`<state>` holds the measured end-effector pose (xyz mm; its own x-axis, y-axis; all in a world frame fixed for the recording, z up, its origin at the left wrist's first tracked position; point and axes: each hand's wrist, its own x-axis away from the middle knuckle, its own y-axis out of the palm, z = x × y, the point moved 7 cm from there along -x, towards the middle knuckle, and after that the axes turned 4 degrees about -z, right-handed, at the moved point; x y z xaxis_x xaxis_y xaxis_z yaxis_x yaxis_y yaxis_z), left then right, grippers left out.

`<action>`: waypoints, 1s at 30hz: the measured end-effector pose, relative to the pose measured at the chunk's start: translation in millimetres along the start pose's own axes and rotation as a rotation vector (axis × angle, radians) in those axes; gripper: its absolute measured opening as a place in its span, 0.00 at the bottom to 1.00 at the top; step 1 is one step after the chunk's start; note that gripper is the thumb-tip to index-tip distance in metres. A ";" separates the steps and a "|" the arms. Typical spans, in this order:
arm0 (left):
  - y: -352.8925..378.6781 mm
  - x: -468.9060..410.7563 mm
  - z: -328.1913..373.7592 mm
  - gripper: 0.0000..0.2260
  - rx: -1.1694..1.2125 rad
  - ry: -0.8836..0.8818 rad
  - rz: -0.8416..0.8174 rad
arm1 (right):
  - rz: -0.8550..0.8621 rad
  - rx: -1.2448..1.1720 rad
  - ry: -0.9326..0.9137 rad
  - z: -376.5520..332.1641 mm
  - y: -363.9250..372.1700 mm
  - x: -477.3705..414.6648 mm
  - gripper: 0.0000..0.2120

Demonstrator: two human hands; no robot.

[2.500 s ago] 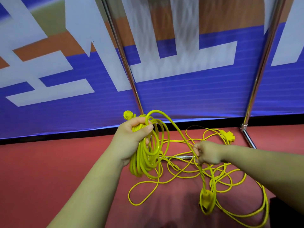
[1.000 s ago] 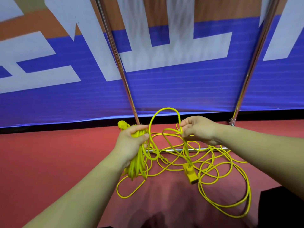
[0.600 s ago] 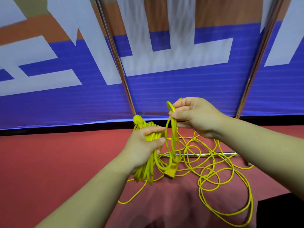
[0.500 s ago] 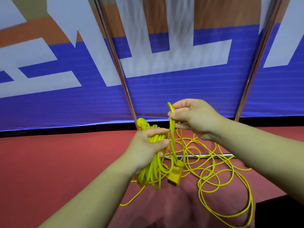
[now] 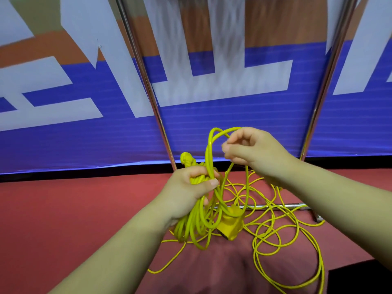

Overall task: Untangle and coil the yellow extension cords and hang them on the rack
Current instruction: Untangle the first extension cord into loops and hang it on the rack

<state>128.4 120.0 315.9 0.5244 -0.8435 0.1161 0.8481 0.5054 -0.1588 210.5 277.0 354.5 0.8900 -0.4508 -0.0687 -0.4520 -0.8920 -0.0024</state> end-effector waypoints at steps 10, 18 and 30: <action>-38.3 26.8 49.4 0.07 0.267 0.140 0.088 | -0.368 0.790 -0.030 47.6 26.8 16.5 0.27; -55.4 38.5 58.0 0.09 0.433 0.138 0.188 | 0.044 0.853 -0.290 28.2 33.3 24.7 0.38; -64.1 48.9 65.2 0.08 0.491 0.194 0.194 | 0.053 -0.107 0.451 80.0 37.8 18.6 0.45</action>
<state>104.5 58.2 395.7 0.6904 -0.7209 -0.0600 0.6972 0.6410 0.3209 205.2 237.6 273.3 0.8138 -0.4437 0.3752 -0.5097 -0.8551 0.0944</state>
